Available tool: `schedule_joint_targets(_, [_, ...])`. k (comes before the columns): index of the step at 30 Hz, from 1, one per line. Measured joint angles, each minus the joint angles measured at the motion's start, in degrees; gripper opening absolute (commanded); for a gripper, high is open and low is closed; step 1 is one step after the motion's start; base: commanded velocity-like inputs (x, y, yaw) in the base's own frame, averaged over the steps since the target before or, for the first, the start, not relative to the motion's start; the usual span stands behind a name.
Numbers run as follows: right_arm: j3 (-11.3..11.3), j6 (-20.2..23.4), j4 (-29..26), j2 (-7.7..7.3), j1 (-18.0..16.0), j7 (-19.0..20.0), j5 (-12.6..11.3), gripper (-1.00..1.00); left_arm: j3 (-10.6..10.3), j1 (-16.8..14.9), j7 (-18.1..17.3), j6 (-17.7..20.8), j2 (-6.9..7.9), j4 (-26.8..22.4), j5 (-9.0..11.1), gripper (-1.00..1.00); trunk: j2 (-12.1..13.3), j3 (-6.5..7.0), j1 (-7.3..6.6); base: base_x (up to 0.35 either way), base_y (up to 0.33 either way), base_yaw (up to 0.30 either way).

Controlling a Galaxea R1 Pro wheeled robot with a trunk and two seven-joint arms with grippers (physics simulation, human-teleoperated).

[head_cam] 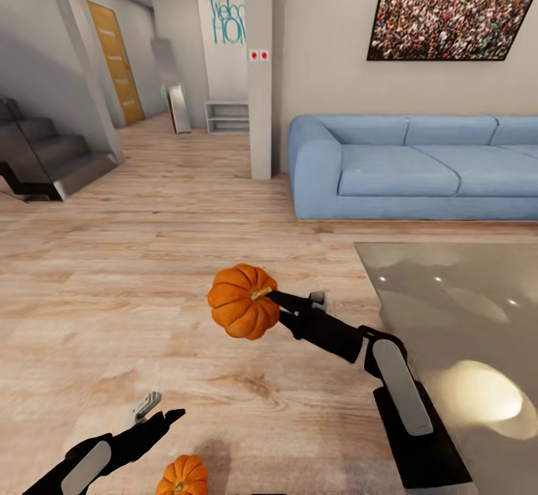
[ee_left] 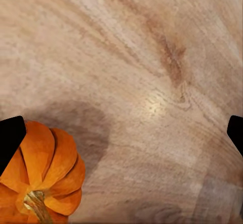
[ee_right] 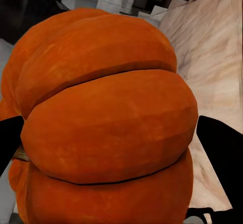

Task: Place each of the two pumpkins and all three candles from the living room inside a cabinet in the living room (use any cabinet), then make sure every cabinet is closed, and position the cauldron so it is next to a table in the living room.

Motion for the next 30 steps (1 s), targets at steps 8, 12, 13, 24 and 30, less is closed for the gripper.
schedule_joint_targets(8, [3.65, -3.50, 6.61, 0.93, -1.21, -1.06, 1.24, -1.00, -0.02, 0.02, -0.01, 0.00, -0.16, 0.00, 0.00, 1.00, -0.07, -1.11, 0.13, 0.000, 0.000, 0.000])
schedule_joint_targets(12, [4.35, -3.17, 7.95, 0.85, -1.24, -0.99, 1.21, -1.00, -0.01, 0.03, 0.01, 0.00, -0.17, -0.01, 0.00, 1.00, -0.12, -2.00, 0.23, 0.000, 0.000, 0.000])
schedule_joint_targets(13, [4.44, -3.09, 8.12, 0.82, -1.25, -0.92, 1.00, -1.00, -0.01, 0.03, 0.01, 0.00, -0.17, -0.01, -0.02, 1.00, -0.14, -2.22, 0.26, 0.000, 0.000, 0.000])
schedule_joint_targets(24, [6.51, -3.74, 7.54, 0.50, -1.25, -0.12, 1.38, -1.00, 0.06, 0.02, -0.05, 0.00, 0.15, 0.00, 0.00, 1.00, -0.28, -4.66, 0.54, 0.000, 0.000, 0.000])
schedule_joint_targets(30, [9.52, -5.31, 7.26, 0.30, -1.25, -0.02, 1.46, -1.00, 0.14, 0.03, -0.04, 0.00, 0.31, 0.51, 0.01, 1.00, -0.36, -5.99, 0.70, 0.000, 0.000, 0.000])
